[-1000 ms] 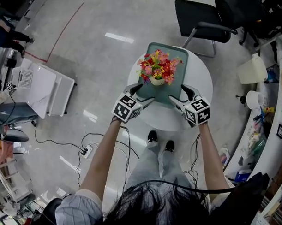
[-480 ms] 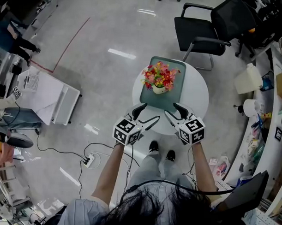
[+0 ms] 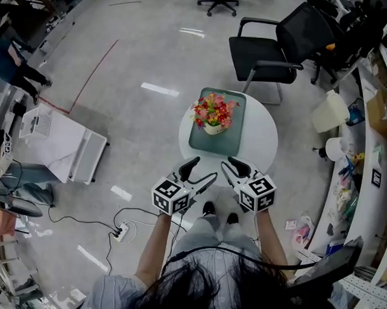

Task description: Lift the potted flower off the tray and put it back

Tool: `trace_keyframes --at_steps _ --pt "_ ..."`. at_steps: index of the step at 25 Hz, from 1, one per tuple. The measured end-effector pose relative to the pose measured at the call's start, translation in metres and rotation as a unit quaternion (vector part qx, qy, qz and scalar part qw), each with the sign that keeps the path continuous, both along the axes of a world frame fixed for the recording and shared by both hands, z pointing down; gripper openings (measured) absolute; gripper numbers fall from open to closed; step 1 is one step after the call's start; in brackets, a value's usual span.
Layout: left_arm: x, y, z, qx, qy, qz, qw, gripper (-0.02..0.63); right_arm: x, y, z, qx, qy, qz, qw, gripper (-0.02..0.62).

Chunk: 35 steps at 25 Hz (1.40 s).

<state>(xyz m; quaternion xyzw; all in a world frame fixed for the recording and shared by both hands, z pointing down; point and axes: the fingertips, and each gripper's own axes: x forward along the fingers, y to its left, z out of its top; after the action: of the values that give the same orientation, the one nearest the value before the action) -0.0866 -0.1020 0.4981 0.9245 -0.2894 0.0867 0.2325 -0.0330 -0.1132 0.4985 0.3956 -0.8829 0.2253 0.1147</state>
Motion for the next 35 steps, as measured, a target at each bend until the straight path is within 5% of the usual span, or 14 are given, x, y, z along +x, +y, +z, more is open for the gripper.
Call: trace_keyframes --at_steps 7,19,26,35 --pt "0.005 0.021 -0.018 0.033 -0.001 0.003 0.9995 0.307 -0.008 0.024 -0.005 0.000 -0.004 -0.009 1.000 0.103" --pt "-0.006 0.058 -0.025 0.030 -0.018 -0.072 0.9968 0.191 -0.002 0.062 -0.025 0.011 -0.001 -0.053 0.999 0.091" --pt "0.024 0.091 -0.014 0.029 -0.063 -0.098 0.9928 0.108 0.018 0.100 -0.026 0.018 0.001 -0.082 0.996 0.087" --pt "0.055 0.140 -0.009 0.019 -0.081 -0.125 0.9887 0.094 0.042 0.152 -0.026 0.029 -0.006 -0.113 0.993 0.081"
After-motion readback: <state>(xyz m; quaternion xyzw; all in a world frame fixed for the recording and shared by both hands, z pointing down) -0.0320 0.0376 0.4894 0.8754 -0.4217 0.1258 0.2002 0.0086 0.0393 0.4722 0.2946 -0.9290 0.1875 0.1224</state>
